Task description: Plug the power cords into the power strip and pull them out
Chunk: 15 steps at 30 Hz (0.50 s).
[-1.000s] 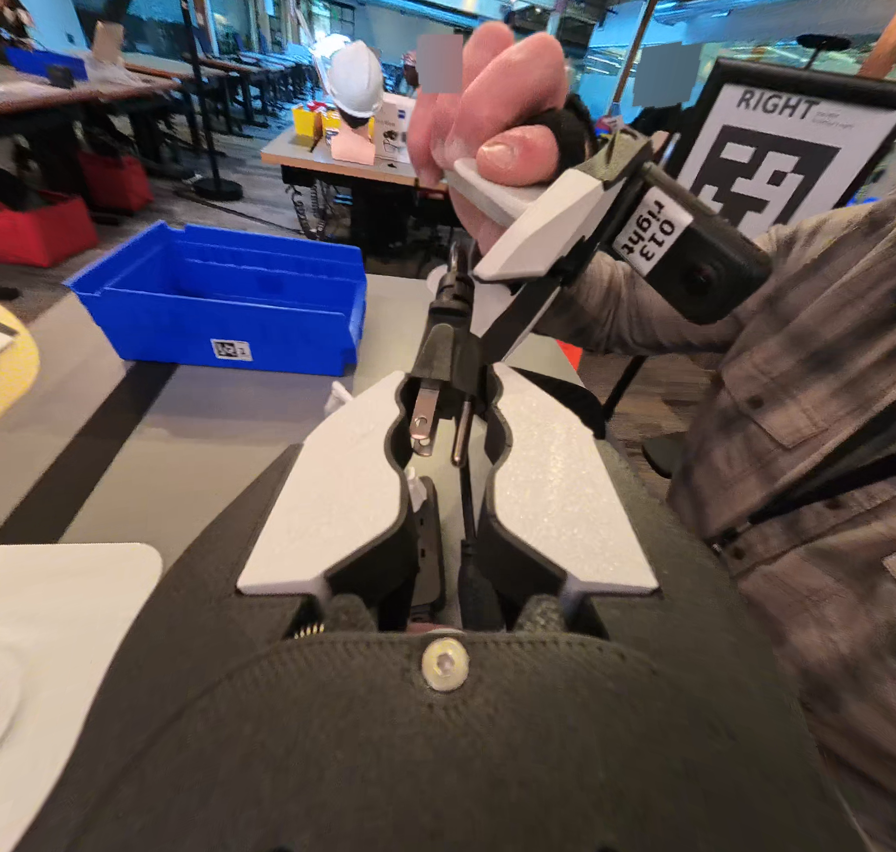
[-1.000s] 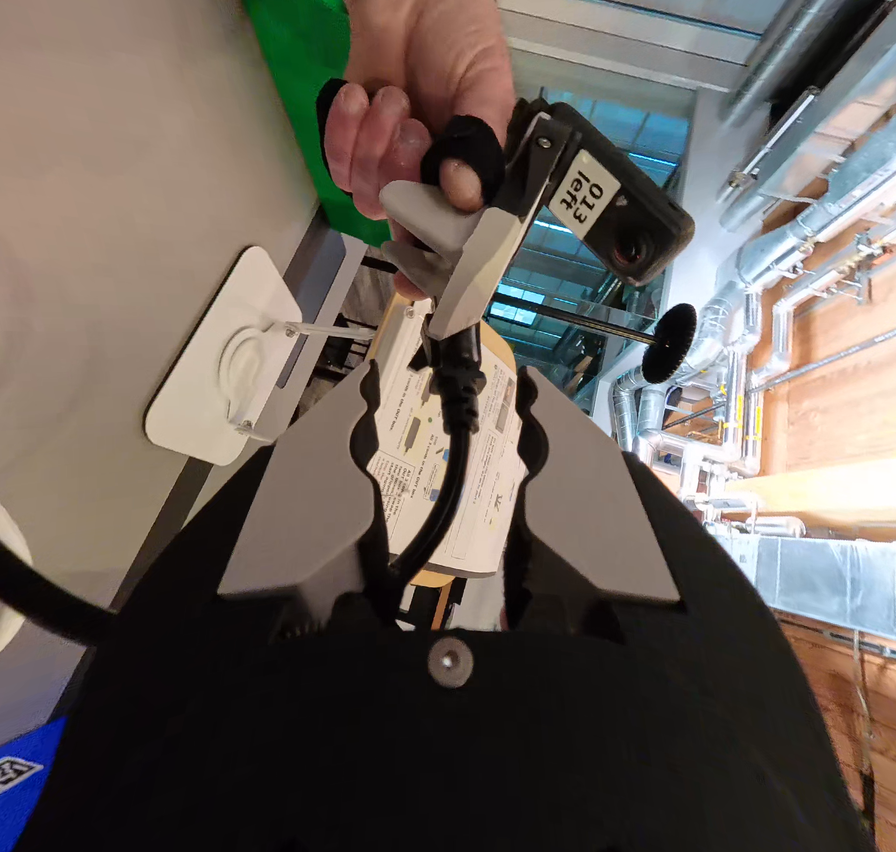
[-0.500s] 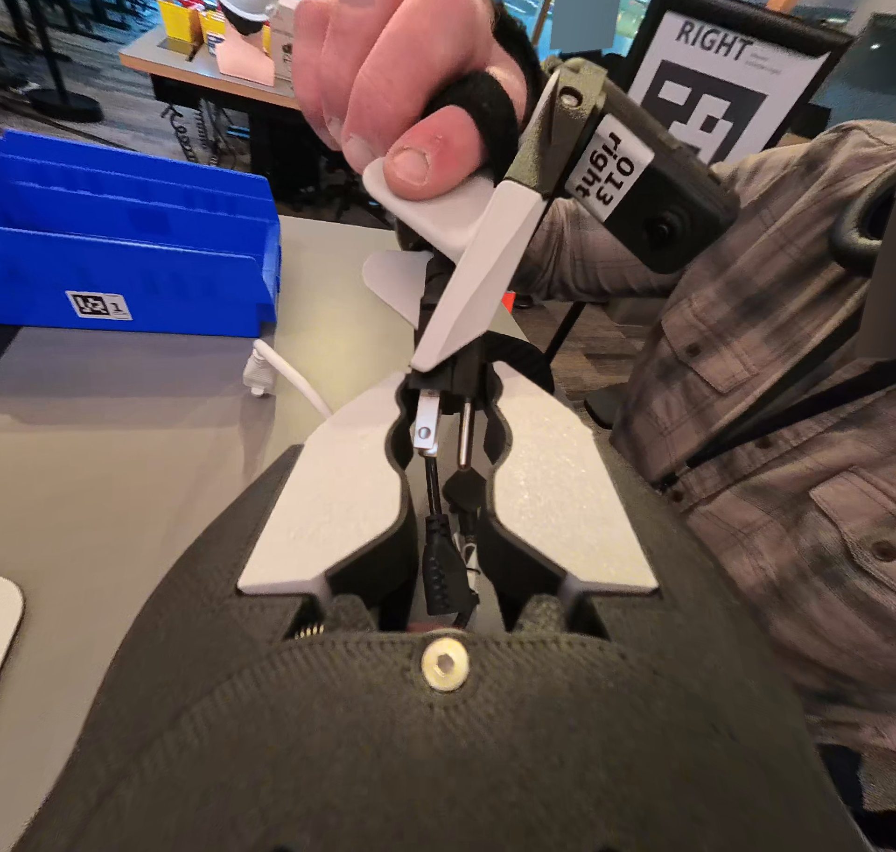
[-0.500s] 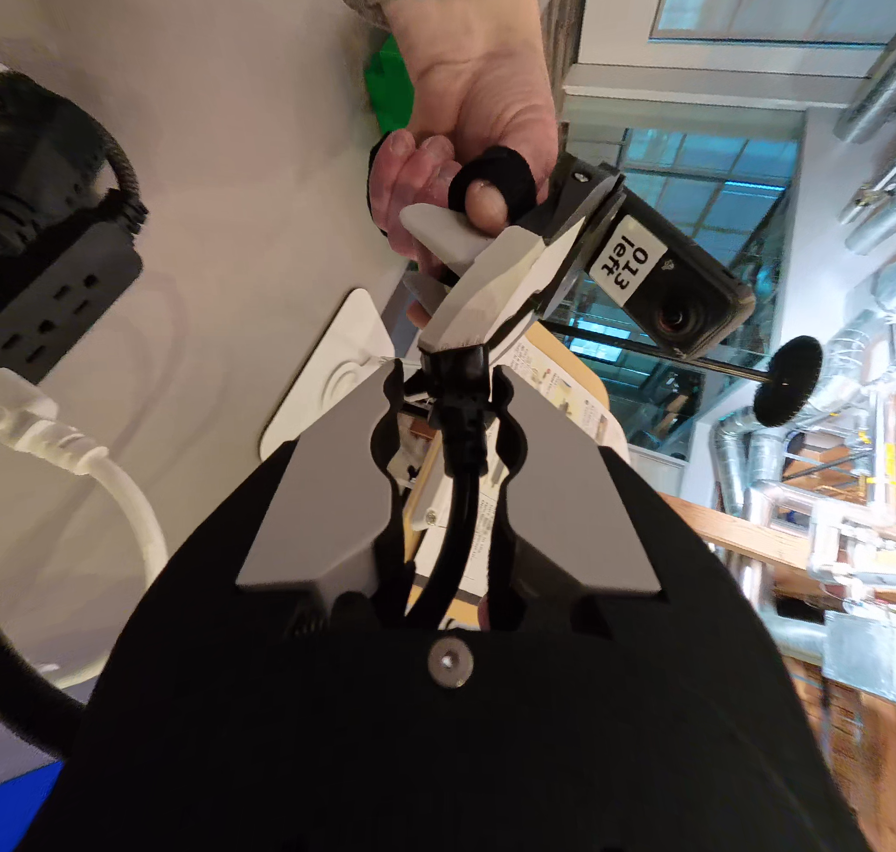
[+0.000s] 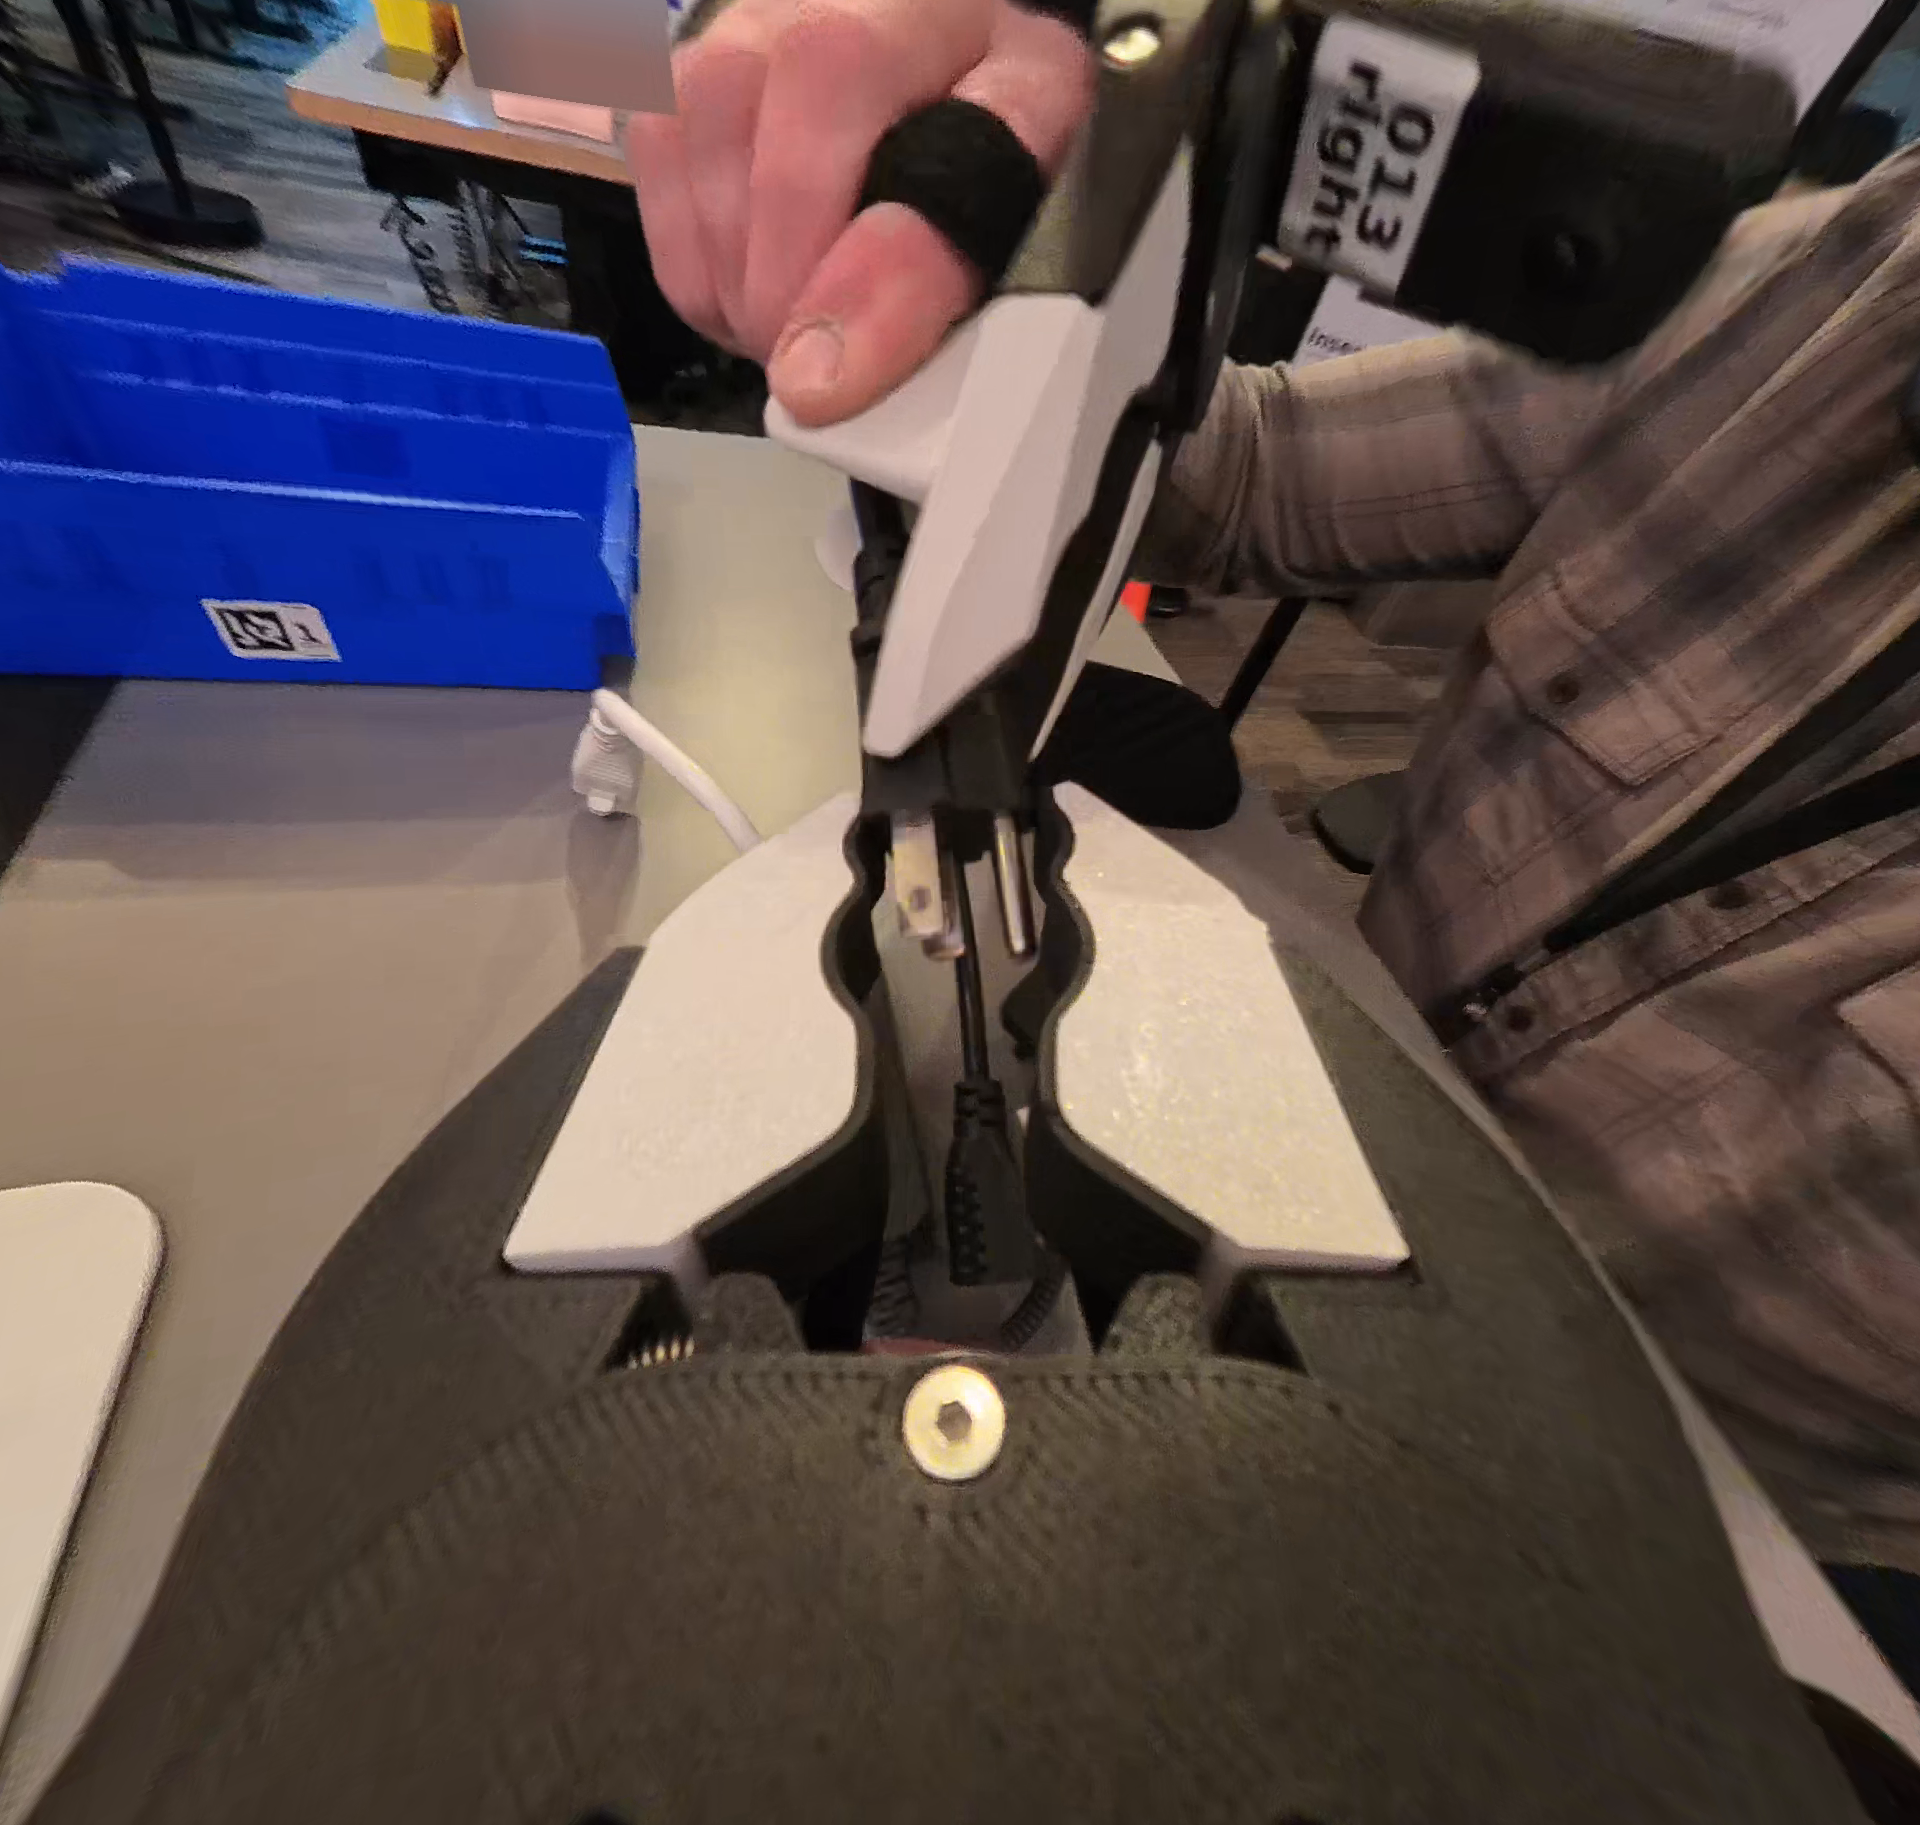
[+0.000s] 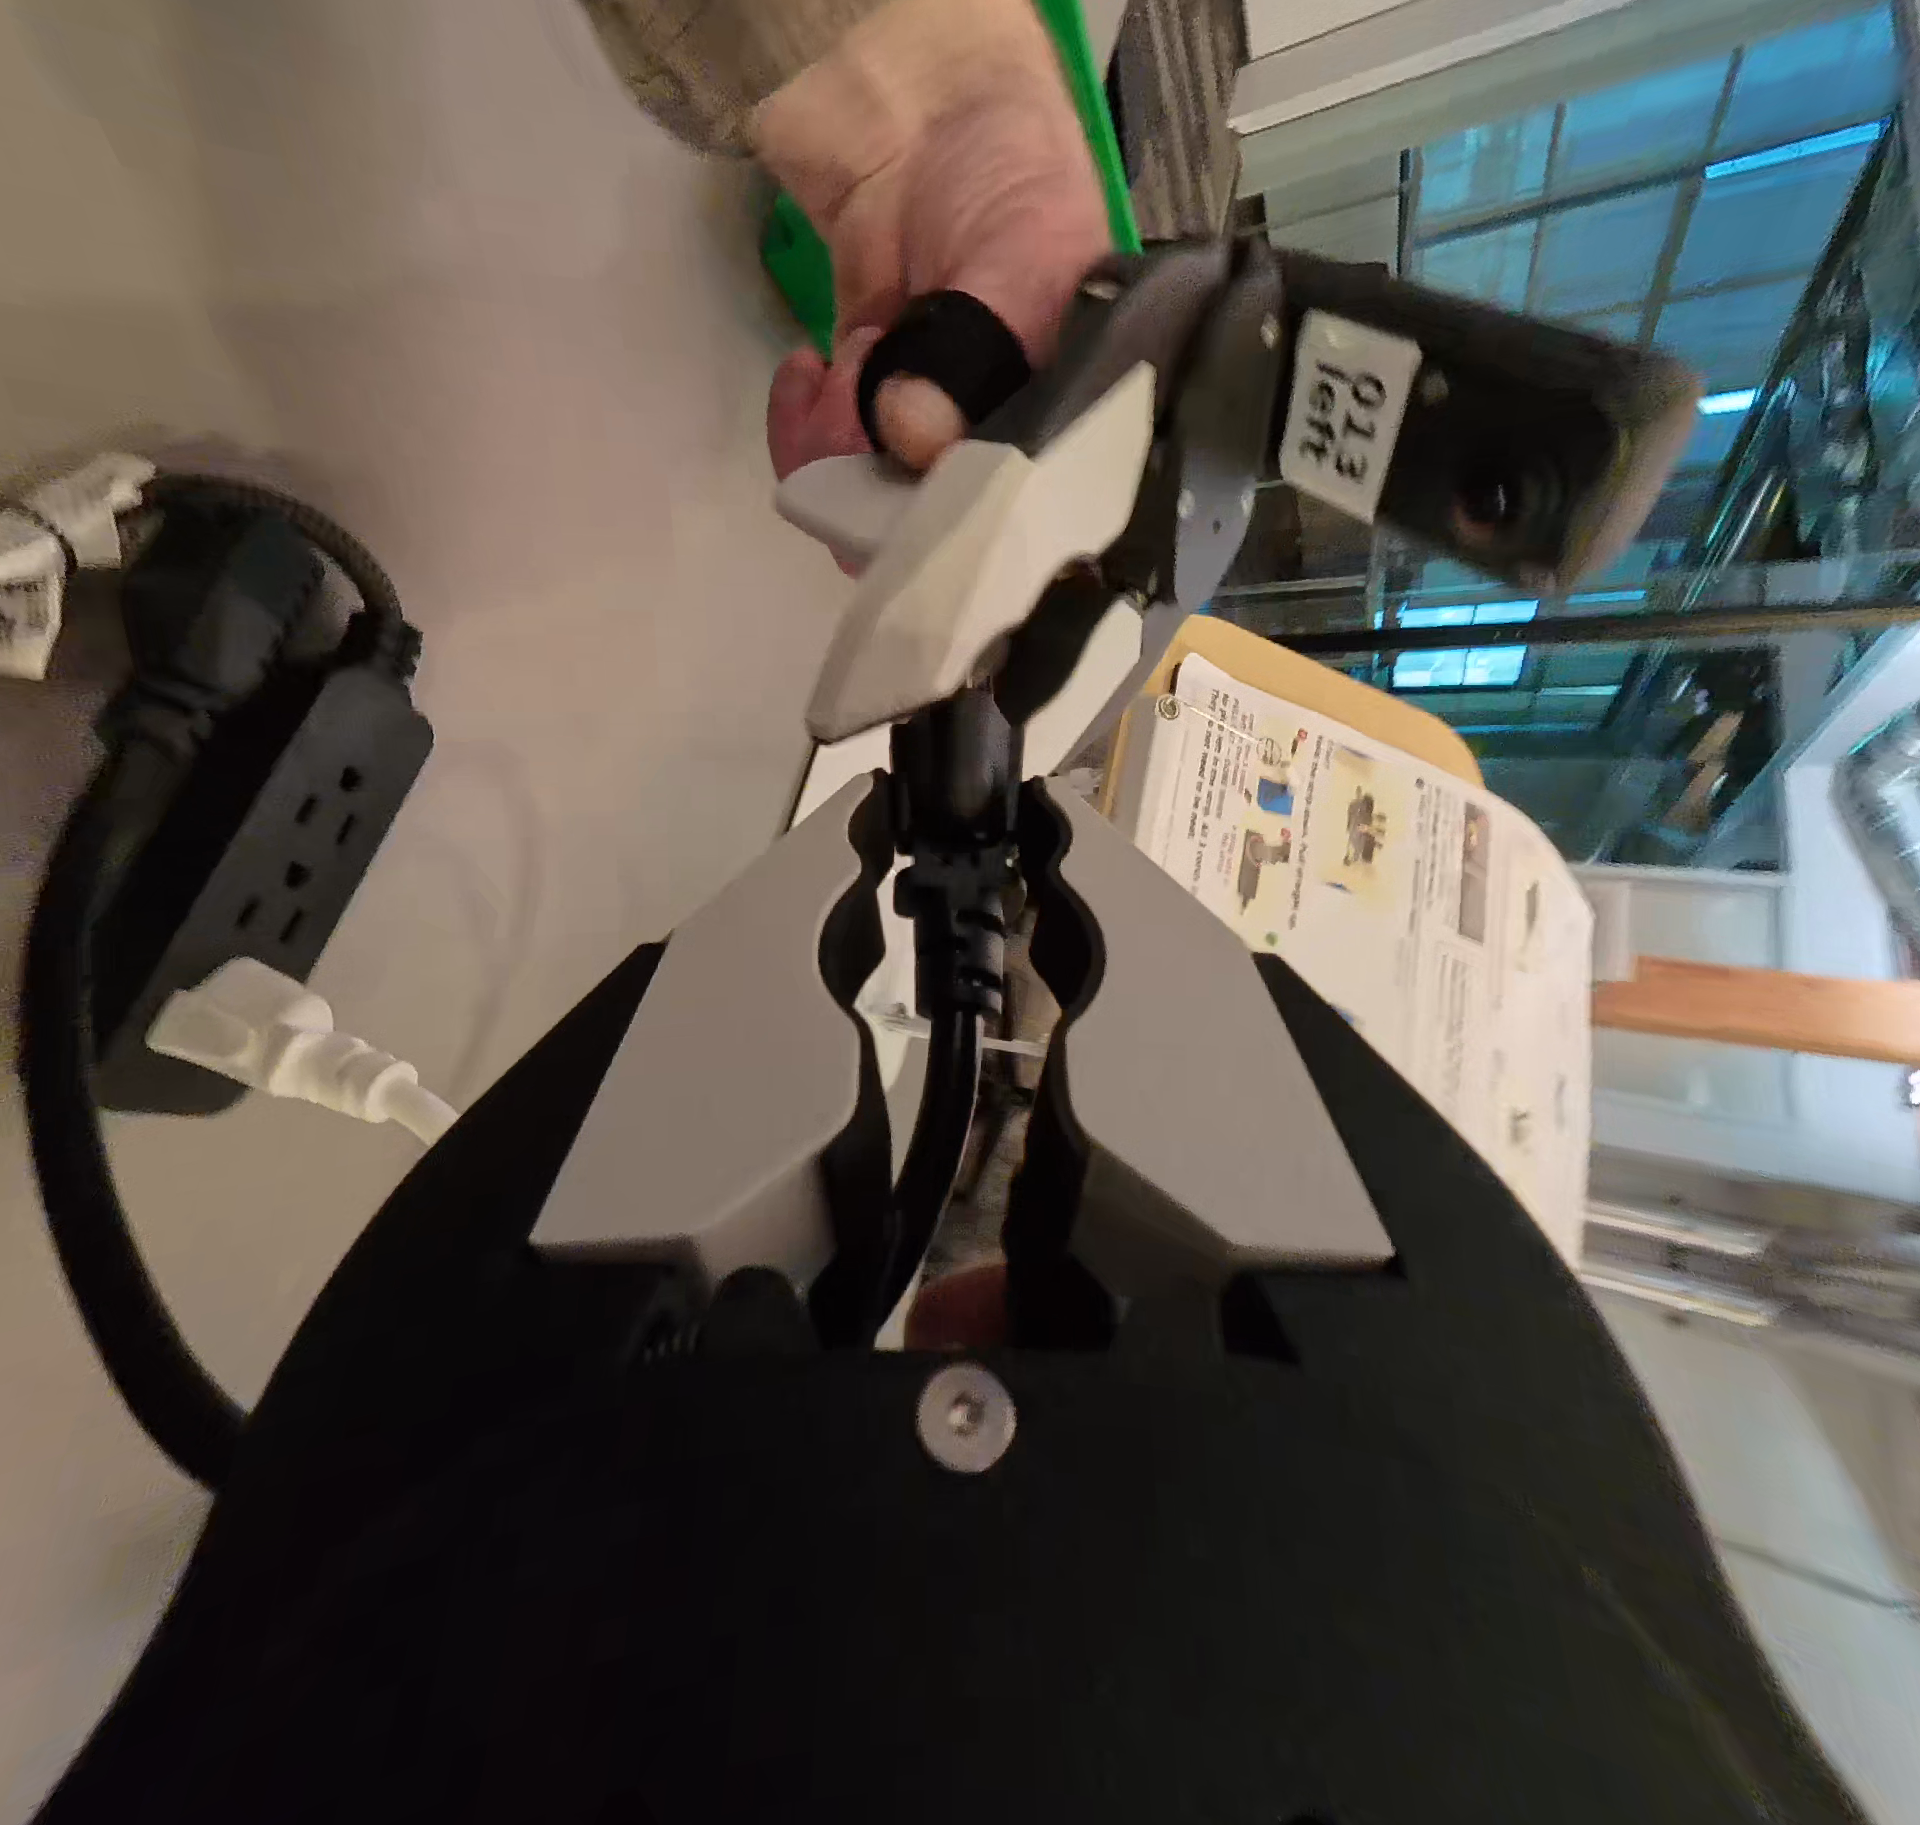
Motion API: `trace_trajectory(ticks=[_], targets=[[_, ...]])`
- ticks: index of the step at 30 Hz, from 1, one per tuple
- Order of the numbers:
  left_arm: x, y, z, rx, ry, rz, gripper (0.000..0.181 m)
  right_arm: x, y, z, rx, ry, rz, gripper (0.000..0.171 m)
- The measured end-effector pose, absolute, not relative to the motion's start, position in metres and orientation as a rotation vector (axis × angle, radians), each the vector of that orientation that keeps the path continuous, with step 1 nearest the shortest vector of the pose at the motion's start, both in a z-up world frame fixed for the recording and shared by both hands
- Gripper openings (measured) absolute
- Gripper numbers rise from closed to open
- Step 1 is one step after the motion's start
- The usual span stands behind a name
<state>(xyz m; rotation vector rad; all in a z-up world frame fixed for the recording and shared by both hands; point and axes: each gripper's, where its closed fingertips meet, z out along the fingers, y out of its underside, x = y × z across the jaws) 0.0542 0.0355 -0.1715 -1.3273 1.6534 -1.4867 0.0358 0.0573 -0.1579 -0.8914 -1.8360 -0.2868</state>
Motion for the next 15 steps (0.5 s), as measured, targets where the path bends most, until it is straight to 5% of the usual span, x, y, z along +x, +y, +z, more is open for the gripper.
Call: trace_trajectory(ticks=[9,15], targets=[[0.055,0.078,-0.146,-1.045,1.554,-0.462,0.053,0.057,0.071,-0.143,-1.229,-1.596,0.2,0.022],[0.072,0.078,-0.139,-0.663,1.487,0.202,0.039,0.052,0.064,-0.144,-1.395,-1.518,0.586,0.022]])
